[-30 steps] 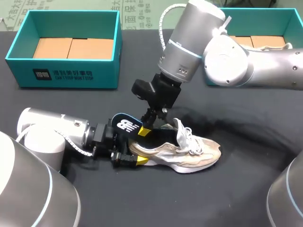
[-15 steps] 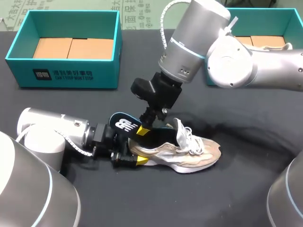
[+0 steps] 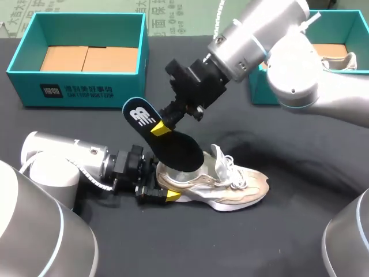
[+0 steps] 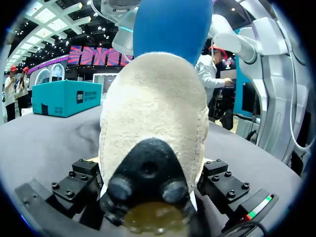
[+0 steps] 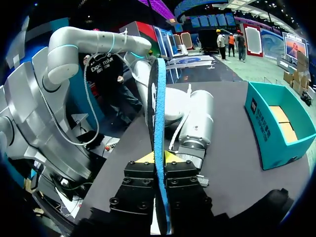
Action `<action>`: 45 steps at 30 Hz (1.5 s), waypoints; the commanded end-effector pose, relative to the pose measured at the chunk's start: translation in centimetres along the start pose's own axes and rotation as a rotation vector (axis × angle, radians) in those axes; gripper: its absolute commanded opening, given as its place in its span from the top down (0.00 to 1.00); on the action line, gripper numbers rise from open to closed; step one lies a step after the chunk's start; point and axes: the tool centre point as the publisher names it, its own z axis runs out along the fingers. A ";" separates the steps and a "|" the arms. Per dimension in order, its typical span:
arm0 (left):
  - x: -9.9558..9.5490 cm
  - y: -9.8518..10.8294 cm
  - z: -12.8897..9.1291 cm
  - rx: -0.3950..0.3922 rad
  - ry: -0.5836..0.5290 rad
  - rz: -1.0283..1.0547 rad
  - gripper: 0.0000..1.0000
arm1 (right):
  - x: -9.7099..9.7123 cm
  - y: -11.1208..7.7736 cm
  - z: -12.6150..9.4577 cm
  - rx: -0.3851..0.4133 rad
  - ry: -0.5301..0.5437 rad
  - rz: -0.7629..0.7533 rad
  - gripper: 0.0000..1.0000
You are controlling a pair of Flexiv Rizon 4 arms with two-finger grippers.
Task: Take the shoe out of the shoebox, open the shoe tongue, remove and reinsert the insole, then place the shoe into the shoebox
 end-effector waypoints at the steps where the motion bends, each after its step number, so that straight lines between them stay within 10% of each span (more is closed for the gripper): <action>1: 0.0 0.3 0.1 0.000 -0.002 0.000 1.00 | 1.0 -1.1 -0.3 -0.095 -0.019 -0.001 1.00; 17: 0.0 0.3 0.1 0.000 -0.002 0.000 1.00 | 4.5 2.7 -5.8 -0.215 -0.050 0.071 1.00; 31: 0.0 0.3 0.1 0.000 -0.002 0.000 1.00 | 4.5 2.7 -5.8 -0.215 -0.050 0.071 1.00; 45: 0.0 0.3 0.1 0.000 -0.002 0.000 1.00 | 9.9 2.2 -10.1 -0.437 -0.272 0.257 1.00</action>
